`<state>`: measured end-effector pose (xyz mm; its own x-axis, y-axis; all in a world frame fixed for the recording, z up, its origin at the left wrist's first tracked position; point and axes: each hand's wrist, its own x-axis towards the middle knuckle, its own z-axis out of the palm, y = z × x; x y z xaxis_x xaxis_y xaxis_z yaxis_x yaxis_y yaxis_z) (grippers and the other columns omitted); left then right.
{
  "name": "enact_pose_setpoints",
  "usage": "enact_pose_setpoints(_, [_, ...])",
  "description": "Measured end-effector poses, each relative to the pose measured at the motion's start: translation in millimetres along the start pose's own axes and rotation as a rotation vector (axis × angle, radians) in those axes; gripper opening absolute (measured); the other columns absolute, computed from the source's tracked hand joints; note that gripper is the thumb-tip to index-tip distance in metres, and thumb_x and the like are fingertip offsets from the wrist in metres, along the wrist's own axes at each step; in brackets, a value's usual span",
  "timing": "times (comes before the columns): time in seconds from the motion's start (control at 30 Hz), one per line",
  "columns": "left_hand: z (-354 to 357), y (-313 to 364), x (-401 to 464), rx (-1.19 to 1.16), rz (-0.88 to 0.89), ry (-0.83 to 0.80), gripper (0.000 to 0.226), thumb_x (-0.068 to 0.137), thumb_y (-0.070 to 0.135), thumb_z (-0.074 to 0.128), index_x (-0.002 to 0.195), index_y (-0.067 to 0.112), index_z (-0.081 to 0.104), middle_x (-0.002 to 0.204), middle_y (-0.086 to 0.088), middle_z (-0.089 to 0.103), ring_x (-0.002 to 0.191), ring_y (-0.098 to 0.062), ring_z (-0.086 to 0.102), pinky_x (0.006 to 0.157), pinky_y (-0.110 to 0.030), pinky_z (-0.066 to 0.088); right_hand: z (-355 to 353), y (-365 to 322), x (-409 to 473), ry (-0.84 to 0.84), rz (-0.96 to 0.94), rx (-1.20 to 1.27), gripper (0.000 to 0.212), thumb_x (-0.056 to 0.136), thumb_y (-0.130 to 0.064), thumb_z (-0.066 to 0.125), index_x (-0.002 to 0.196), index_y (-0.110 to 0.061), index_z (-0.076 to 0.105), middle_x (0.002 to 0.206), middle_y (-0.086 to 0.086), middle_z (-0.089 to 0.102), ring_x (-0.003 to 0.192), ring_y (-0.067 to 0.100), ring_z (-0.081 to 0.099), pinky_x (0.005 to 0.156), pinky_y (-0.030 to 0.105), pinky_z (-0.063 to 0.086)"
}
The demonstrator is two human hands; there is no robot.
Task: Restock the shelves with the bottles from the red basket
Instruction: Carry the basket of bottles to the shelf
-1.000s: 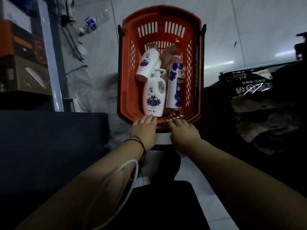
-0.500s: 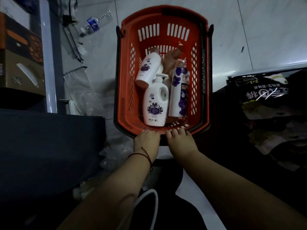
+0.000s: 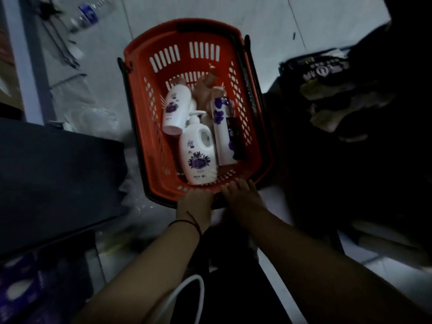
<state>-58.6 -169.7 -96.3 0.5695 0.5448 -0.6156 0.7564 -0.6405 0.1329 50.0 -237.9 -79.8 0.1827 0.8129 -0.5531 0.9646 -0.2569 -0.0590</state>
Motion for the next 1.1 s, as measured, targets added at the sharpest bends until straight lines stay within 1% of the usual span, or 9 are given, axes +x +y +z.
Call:
enact_pose_setpoints(0.1, [32.0, 12.7, -30.8, -0.031, -0.016, -0.027, 0.021, 0.084, 0.025, 0.06, 0.103, 0.022, 0.068, 0.109, -0.003, 0.07, 0.108, -0.024, 0.063, 0.09, -0.034, 0.051, 27.8, -7.3, -38.9, 0.002, 0.03, 0.037, 0.041, 0.045, -0.023, 0.077, 0.085, -0.019, 0.079, 0.087, 0.002, 0.076, 0.082, 0.024, 0.073, 0.07, 0.04, 0.06])
enact_pose_setpoints(0.17, [53.3, 21.3, -52.0, -0.051, -0.023, 0.003, 0.019, 0.086, 0.027, 0.055, 0.102, 0.026, 0.064, 0.108, 0.002, 0.069, 0.107, -0.02, 0.062, 0.091, -0.034, 0.051, 49.0, -7.4, -59.9, -0.006, 0.035, 0.194, 0.031, 0.072, -0.018, 0.07, 0.102, -0.012, 0.074, 0.107, 0.012, 0.071, 0.102, 0.028, 0.067, 0.088, 0.044, 0.054])
enact_pose_setpoints(0.23, [70.4, 30.2, -74.7, -0.054, -0.035, -0.031, 0.02, 0.087, 0.031, 0.056, 0.106, 0.027, 0.063, 0.111, 0.004, 0.067, 0.11, -0.016, 0.061, 0.095, -0.032, 0.05, 69.5, -9.2, -78.9, -0.141, 0.062, 0.346, 0.037, 0.098, -0.021, 0.042, 0.13, -0.005, 0.054, 0.138, 0.018, 0.05, 0.131, 0.031, 0.041, 0.111, 0.048, 0.024])
enact_pose_setpoints(0.37, [102.8, 51.5, -116.2, 0.062, 0.005, -0.022, 0.025, 0.087, 0.029, 0.056, 0.111, 0.022, 0.06, 0.118, 0.001, 0.062, 0.115, -0.019, 0.056, 0.101, -0.031, 0.041, 102.7, -7.5, -123.3, -0.219, -0.045, 0.22, 0.046, 0.101, -0.018, 0.036, 0.145, -0.007, 0.031, 0.154, 0.015, 0.027, 0.142, 0.033, 0.018, 0.116, 0.048, 0.008])
enact_pose_setpoints(0.43, [108.8, 66.0, -140.0, 0.031, -0.016, 0.022, 0.018, 0.08, 0.023, 0.065, 0.097, 0.017, 0.067, 0.104, -0.005, 0.066, 0.102, -0.024, 0.062, 0.091, -0.033, 0.048, 113.2, -7.8, -147.3, -0.224, -0.13, 0.077, 0.057, 0.099, -0.016, 0.04, 0.15, -0.009, 0.018, 0.157, 0.014, 0.017, 0.145, 0.036, 0.01, 0.119, 0.05, 0.01])
enact_pose_setpoints(0.57, [125.4, 89.8, -179.8, 0.008, 0.068, 0.166, 0.027, 0.038, -0.003, 0.086, 0.045, 0.005, 0.061, 0.049, -0.013, 0.062, 0.045, -0.031, 0.063, 0.043, -0.028, 0.052, 129.3, -11.5, -185.4, -0.251, -0.177, -0.04, 0.054, 0.099, -0.016, 0.037, 0.149, -0.006, 0.017, 0.154, 0.017, 0.022, 0.144, 0.038, 0.013, 0.118, 0.05, 0.014])
enact_pose_setpoints(0.67, [149.1, 97.1, -197.5, 0.027, 0.033, 0.023, 0.005, 0.075, 0.012, 0.069, 0.079, 0.008, 0.07, 0.088, -0.01, 0.071, 0.087, -0.027, 0.069, 0.079, -0.033, 0.054, 148.7, -17.0, -211.4, -0.279, -0.173, -0.058, 0.059, 0.097, -0.017, 0.044, 0.149, -0.009, 0.017, 0.155, 0.015, 0.022, 0.144, 0.038, 0.013, 0.118, 0.05, 0.015])
enact_pose_setpoints(0.73, [172.1, 97.8, -207.1, 0.069, 0.008, -0.05, 0.019, 0.091, 0.02, 0.05, 0.101, 0.015, 0.066, 0.112, -0.003, 0.066, 0.111, -0.023, 0.06, 0.097, -0.034, 0.045, 160.3, -19.6, -228.3, -0.297, -0.169, -0.062, 0.063, 0.096, -0.019, 0.047, 0.15, -0.011, 0.015, 0.157, 0.014, 0.018, 0.145, 0.037, 0.011, 0.118, 0.05, 0.015])
enact_pose_setpoints(1.1, [219.6, 145.9, -272.0, 0.015, -0.075, -0.178, 0.02, 0.092, 0.023, 0.054, 0.107, 0.016, 0.065, 0.117, -0.001, 0.065, 0.11, -0.019, 0.061, 0.087, -0.029, 0.049, 207.4, -12.2, -306.4, -0.353, -0.313, -0.204, 0.073, 0.093, -0.023, 0.053, 0.151, -0.011, 0.01, 0.159, 0.015, 0.012, 0.146, 0.037, 0.008, 0.116, 0.055, 0.009])
